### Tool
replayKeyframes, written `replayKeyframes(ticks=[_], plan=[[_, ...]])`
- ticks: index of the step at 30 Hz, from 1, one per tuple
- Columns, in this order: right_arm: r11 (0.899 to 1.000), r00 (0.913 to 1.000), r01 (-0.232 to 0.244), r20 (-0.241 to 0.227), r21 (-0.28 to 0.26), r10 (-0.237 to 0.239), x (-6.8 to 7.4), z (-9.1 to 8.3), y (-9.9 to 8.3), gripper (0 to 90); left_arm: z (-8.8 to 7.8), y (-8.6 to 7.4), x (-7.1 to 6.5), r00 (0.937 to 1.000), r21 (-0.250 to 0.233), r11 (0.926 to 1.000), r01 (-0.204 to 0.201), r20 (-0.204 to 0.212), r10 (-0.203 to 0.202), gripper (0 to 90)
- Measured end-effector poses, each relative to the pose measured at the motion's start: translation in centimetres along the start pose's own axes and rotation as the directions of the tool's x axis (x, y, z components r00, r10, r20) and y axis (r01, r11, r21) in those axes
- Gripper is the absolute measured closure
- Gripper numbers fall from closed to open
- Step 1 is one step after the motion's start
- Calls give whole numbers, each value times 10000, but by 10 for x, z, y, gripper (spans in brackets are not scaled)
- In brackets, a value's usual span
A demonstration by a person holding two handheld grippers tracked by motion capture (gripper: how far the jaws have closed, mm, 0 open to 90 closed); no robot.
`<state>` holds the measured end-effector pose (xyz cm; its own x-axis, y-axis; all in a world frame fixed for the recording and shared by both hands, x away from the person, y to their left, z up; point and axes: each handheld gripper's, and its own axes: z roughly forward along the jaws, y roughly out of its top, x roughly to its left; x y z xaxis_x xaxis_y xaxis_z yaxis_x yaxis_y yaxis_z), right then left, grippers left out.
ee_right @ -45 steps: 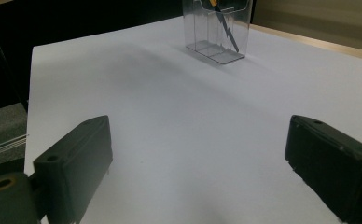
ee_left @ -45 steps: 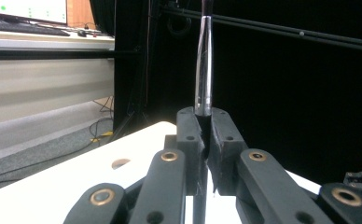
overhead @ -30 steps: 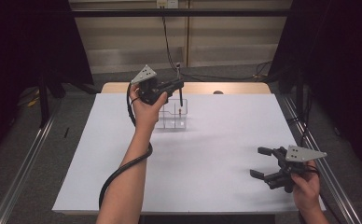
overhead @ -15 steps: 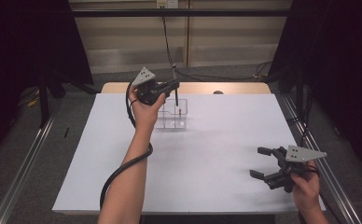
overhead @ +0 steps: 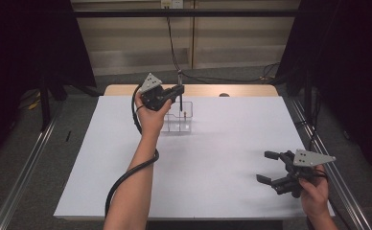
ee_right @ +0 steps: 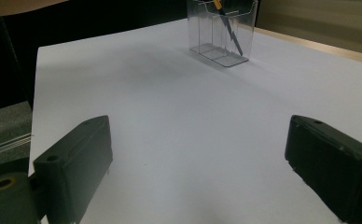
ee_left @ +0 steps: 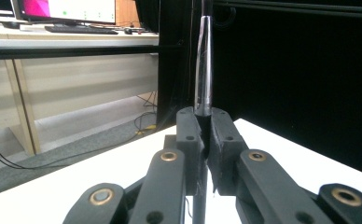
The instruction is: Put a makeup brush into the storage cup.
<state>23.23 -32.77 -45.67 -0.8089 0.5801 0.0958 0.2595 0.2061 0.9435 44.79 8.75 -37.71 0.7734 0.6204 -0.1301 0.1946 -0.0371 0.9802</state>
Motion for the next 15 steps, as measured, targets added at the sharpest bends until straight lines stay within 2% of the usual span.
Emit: replayKeyframes(ticks=[6, 7, 15], plan=[[10000, 10000, 8, -10, 12, -8, 0, 0, 0, 72, 2, -3, 1, 10000, 85, 10000, -46, -50, 46, 840], [10000, 10000, 0, -21, 13, 0, 0, 0, 0, 72, 3, -3, 1, 10000, 83, 9999, 77, -33, -76, 839], [10000, 10000, -6, -17, 15, 6, 0, 0, 0, 72, 5, -8, 1, 9999, 136, 9999, -58, -131, 60, 839]])
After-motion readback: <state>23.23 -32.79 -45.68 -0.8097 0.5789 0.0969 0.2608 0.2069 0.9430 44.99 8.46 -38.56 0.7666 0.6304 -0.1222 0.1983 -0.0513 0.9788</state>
